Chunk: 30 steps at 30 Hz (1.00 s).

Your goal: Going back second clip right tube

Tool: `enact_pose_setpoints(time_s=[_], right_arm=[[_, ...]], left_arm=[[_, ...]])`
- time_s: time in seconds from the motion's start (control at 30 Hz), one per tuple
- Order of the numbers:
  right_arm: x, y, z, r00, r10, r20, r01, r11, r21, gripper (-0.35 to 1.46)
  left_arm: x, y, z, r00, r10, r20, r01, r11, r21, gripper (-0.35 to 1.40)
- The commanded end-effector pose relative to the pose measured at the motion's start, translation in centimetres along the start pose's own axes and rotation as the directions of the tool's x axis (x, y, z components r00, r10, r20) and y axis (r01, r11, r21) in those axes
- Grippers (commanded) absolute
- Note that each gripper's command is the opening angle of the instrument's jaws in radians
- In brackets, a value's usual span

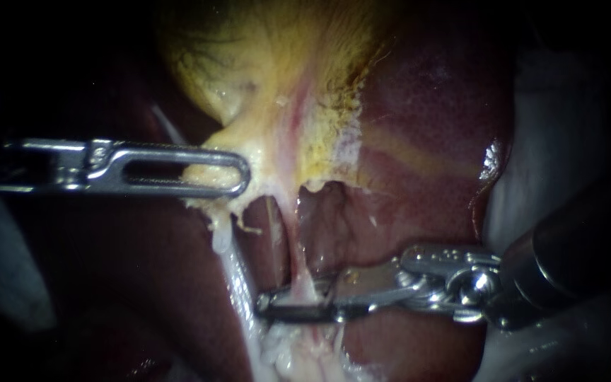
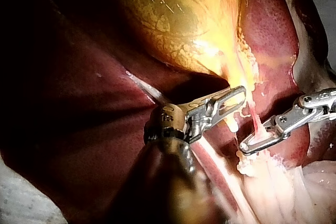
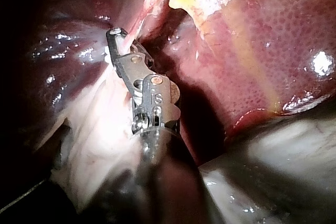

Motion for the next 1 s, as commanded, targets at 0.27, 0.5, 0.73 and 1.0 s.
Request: enact_pose_setpoints(time_s=[0.27,0.5,0.73,1.0], right_arm=[[0.00,0.00,0.01,0.996,-0.091,-0.013,0.091,0.996,0.006,-0.09],[0.02,0.01,0.03,0.969,-0.234,-0.076,0.230,0.972,-0.054,0.50],[-0.05,0.03,-0.12,0.959,-0.275,-0.070,0.272,0.961,-0.052,0.50],[-0.05,-0.01,-0.45,0.948,-0.310,-0.067,0.308,0.951,-0.040,0.50]], left_arm=[[0.00,0.00,0.00,1.0000,0.000,0.000,0.000,1.000,0.000,-0.35],[0.01,0.00,0.00,1.0000,0.000,0.000,0.000,1.000,0.000,-0.35],[0.01,0.01,-0.01,1.0000,0.000,0.000,0.000,1.000,0.000,-0.35],[0.01,0.02,-0.02,1.0000,0.000,0.000,0.000,1.000,0.001,-0.35]])
